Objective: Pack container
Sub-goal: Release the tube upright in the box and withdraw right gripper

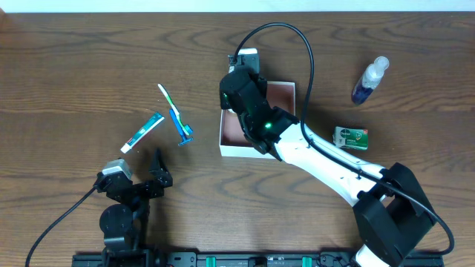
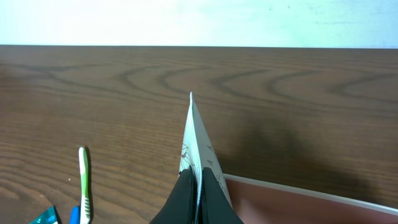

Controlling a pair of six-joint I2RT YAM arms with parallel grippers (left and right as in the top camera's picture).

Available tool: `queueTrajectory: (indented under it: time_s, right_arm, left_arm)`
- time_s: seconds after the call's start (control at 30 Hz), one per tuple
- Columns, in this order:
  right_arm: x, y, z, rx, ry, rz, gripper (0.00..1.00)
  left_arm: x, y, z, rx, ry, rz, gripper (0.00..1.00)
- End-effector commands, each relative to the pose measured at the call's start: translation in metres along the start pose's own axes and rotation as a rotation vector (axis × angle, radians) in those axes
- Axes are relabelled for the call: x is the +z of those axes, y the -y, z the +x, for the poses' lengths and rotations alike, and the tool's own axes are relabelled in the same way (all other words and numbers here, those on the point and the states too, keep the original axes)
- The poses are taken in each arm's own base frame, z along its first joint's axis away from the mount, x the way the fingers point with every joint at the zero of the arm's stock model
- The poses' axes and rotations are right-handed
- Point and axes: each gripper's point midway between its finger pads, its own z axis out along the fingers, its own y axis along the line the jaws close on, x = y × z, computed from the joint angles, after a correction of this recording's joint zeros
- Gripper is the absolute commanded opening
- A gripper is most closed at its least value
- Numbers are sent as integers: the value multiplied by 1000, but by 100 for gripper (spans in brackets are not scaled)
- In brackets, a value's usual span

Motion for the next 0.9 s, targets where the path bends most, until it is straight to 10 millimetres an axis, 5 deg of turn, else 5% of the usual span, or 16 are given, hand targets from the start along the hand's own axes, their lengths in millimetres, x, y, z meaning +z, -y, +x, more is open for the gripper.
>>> queueTrajectory:
  time_s: [0.0, 0.13, 0.27, 0.87]
  right_arm:
    - [3, -5, -2, 7, 9, 0, 12]
    - [3, -7, -4, 10, 14, -11, 45]
    - [2, -9, -3, 10, 11, -20, 53]
    - [-32, -10, -31, 15, 41, -34, 54]
  left_arm:
    - [3, -4, 13, 8, -30, -3, 98]
    - [3, -4, 13, 8, -30, -3, 98]
    - [3, -4, 13, 8, -30, -3, 98]
    - [3, -4, 13, 8, -30, -3, 98]
